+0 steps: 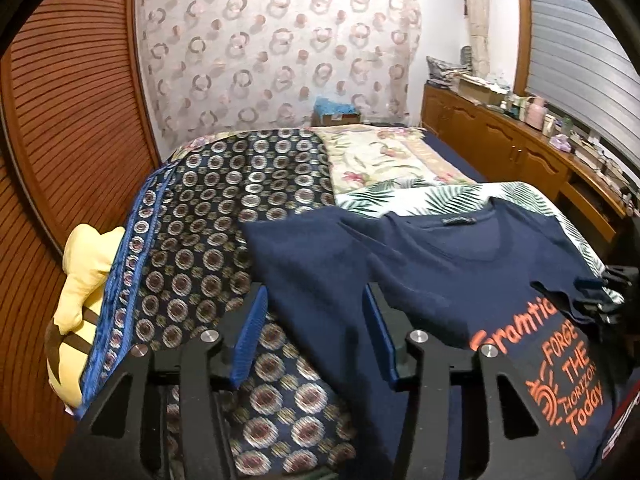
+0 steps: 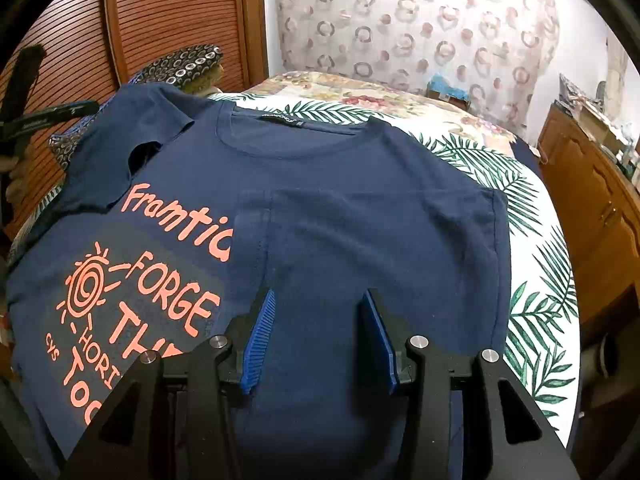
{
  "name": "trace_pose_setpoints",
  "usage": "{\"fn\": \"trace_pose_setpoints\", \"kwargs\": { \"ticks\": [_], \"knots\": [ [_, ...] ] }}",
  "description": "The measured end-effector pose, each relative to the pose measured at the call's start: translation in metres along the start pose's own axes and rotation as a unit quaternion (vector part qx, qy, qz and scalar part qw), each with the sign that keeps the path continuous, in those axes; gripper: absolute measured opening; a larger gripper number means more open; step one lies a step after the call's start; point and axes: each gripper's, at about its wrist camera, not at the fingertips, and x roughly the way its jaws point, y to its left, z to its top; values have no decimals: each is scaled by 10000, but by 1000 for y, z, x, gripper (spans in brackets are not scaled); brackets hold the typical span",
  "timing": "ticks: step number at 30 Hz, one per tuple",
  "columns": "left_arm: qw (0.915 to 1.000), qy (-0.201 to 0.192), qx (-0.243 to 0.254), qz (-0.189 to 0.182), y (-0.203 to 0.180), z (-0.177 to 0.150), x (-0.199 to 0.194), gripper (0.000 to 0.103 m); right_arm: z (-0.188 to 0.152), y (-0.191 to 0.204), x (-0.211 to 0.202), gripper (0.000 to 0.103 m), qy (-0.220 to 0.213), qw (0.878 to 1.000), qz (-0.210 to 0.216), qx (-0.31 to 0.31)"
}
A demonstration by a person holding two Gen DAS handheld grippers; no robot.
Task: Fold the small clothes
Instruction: 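Grasp the folded shirt edge with the left tool near the patterned cloth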
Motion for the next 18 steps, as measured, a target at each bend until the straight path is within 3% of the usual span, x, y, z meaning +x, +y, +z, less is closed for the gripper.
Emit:
{"fn": "trace_pose_setpoints", "kwargs": {
  "ticks": [16, 18],
  "knots": [
    [9987, 404, -313, -6, 24, 31, 40, 51, -4, -4, -3, 50, -28, 10000, -16, -4],
    [9985, 429, -326, -42, 25, 32, 43, 46, -4, -5, -4, 51, -28, 10000, -12, -6]
  ]
}}
